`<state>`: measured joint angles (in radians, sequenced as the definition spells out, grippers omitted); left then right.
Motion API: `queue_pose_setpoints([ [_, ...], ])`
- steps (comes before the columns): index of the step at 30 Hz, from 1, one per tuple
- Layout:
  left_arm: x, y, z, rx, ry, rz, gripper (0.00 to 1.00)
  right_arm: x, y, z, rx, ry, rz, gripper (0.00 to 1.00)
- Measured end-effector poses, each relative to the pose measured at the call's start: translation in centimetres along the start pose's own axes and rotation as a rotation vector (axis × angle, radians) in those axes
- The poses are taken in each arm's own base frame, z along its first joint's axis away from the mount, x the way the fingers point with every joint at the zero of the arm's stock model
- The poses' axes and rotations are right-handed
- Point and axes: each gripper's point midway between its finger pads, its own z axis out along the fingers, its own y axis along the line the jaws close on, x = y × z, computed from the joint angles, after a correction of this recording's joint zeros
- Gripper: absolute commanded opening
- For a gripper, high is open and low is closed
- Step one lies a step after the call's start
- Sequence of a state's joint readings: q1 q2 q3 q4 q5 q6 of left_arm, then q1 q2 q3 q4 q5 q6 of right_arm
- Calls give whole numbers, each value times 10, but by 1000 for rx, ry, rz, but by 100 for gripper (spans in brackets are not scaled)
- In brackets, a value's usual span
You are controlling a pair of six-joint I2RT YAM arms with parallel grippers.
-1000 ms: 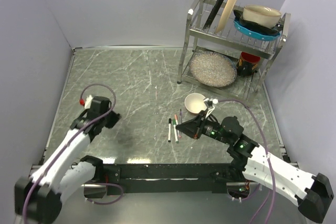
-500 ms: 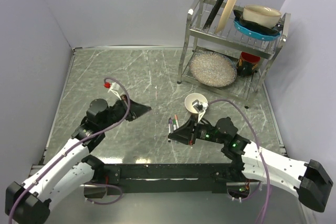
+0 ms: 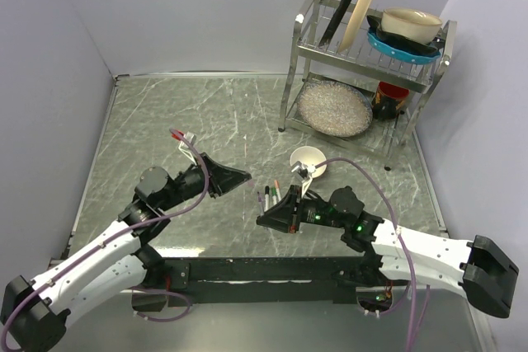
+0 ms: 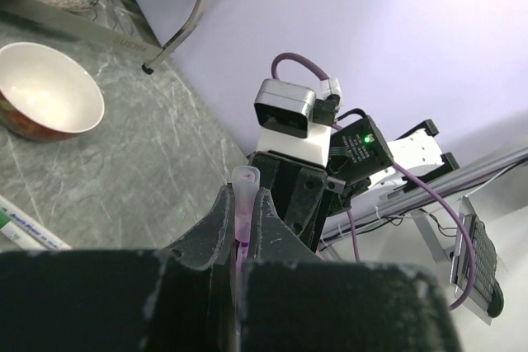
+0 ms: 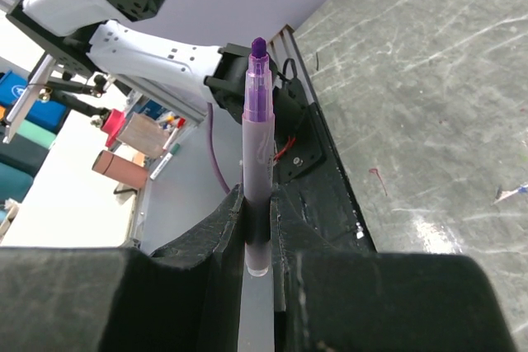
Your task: Insert the pens into the pen caps
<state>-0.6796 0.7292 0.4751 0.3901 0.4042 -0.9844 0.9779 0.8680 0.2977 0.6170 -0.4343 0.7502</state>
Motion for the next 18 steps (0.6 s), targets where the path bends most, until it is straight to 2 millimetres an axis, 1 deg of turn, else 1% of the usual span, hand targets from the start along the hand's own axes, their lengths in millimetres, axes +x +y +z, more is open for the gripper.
queue_pose_setpoints([
  [7, 0, -8, 3, 32, -6, 9, 1, 1, 3, 2, -9, -2, -3, 0],
  [18, 10, -9, 9, 35, 16, -2, 1, -1, 1, 3, 2, -14, -2, 0],
])
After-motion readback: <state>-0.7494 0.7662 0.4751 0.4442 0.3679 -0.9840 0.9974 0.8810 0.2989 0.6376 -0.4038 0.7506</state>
